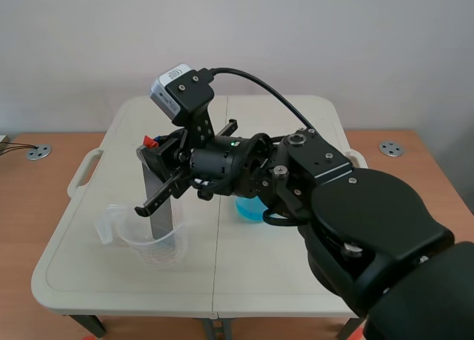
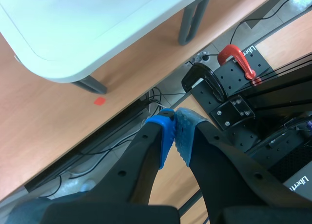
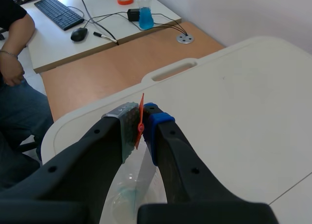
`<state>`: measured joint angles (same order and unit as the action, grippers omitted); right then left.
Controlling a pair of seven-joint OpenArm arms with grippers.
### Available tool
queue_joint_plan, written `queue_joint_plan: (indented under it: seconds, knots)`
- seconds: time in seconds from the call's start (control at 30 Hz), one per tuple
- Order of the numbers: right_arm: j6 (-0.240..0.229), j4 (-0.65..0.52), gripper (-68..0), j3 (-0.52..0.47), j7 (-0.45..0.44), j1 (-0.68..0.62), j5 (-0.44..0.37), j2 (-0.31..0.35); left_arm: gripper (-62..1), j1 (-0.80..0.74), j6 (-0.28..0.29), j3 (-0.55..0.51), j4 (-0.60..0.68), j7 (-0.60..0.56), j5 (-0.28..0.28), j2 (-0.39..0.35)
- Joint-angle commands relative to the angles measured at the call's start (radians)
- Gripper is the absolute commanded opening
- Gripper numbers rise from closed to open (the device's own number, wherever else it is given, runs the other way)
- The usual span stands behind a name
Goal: Hold the metal plate by the orange handle, dip it into the blue solution, take it out and point at it, then put the plate back in the beaker on the left.
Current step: 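Lift the metal plate out of the left beaker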
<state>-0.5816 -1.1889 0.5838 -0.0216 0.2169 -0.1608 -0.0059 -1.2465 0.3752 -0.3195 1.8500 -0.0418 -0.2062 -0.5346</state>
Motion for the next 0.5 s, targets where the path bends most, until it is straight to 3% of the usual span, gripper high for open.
queue_joint_plan:
  seconds: [0.0, 0.23, 0.37, 0.47]
  knots:
    - [0.000, -0.016, -66.4, 0.007, -0.006, 0.016, 0.000, -0.003, -59.2, 0.003, 0.004, -0.003, 0.009, -0.014, -0.006, -0.001]
    - [-0.066, -0.016, -66.4, 0.006, -0.032, 0.016, 0.000, -0.003, -59.2, 0.003, 0.004, -0.003, 0.009, -0.014, -0.006, -0.001]
    - [-0.128, -0.016, -66.4, 0.006, -0.034, 0.016, 0.000, -0.002, -59.2, 0.003, 0.004, -0.003, 0.009, -0.014, -0.006, -0.001]
    - [-0.139, -0.016, -66.4, 0.006, -0.034, 0.016, 0.000, -0.002, -59.2, 0.003, 0.004, -0.003, 0.009, -0.014, -0.006, -0.001]
